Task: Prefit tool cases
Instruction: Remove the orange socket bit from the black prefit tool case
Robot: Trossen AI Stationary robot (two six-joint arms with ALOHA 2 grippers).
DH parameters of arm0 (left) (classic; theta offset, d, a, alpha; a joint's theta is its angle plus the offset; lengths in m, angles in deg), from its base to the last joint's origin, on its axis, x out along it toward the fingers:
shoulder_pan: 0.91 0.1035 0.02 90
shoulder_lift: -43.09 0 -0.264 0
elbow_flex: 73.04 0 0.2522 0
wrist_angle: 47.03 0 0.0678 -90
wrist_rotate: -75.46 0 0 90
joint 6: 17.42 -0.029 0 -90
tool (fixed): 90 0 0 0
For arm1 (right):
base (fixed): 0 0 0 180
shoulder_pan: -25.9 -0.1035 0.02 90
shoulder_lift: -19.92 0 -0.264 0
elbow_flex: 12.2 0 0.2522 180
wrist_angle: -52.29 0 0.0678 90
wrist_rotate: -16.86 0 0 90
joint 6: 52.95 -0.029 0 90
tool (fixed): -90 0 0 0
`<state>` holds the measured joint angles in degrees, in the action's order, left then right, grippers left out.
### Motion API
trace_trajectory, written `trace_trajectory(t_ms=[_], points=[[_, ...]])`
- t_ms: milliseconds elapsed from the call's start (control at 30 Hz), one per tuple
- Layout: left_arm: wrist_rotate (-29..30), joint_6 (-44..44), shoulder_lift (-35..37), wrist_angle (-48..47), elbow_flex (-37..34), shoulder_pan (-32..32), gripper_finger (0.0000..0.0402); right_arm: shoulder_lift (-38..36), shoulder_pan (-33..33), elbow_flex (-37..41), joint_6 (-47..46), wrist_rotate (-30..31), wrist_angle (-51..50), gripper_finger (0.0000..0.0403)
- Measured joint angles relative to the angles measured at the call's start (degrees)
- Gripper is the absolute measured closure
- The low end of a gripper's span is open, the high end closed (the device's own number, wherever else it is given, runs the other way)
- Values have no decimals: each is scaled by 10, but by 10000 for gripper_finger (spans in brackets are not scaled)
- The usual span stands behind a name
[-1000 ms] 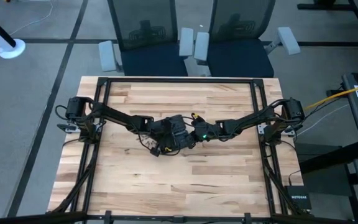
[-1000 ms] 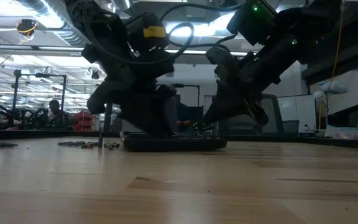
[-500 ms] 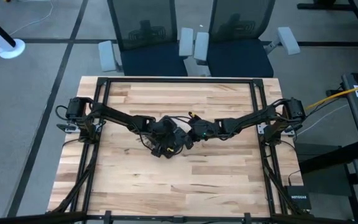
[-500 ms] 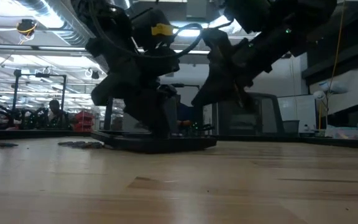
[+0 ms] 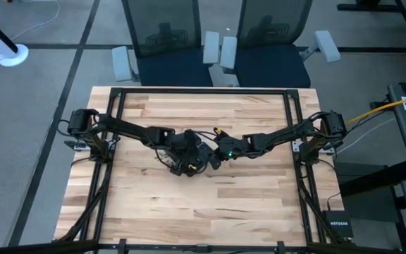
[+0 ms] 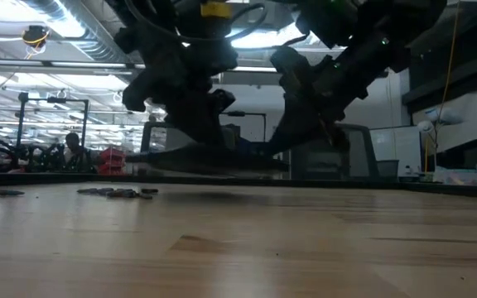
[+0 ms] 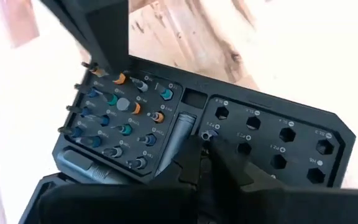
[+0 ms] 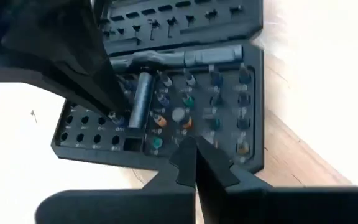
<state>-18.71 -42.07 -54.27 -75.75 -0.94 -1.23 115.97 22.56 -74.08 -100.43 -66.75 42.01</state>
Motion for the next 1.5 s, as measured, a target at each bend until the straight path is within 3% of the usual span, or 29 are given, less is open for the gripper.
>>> trace_trajectory(t_ms=[267,500,767,967,1300,1500], points=[[12,2,-30,14,1,-1,397,1,-1,0,-5,6,41,403],[29,33,-65,71,1,0,398,47,-1,0,-37,9,84,403],[34,77,-49,93,1,-4,398,115,-1,-2,-94,4,115,403],[33,80,-26,79,1,-12,398,121,-1,-1,-92,2,119,403],[61,41,11,-61,1,-5,398,93,12,2,-35,-19,116,403],[62,51,56,-199,-1,2,398,86,16,2,-28,-17,97,403]])
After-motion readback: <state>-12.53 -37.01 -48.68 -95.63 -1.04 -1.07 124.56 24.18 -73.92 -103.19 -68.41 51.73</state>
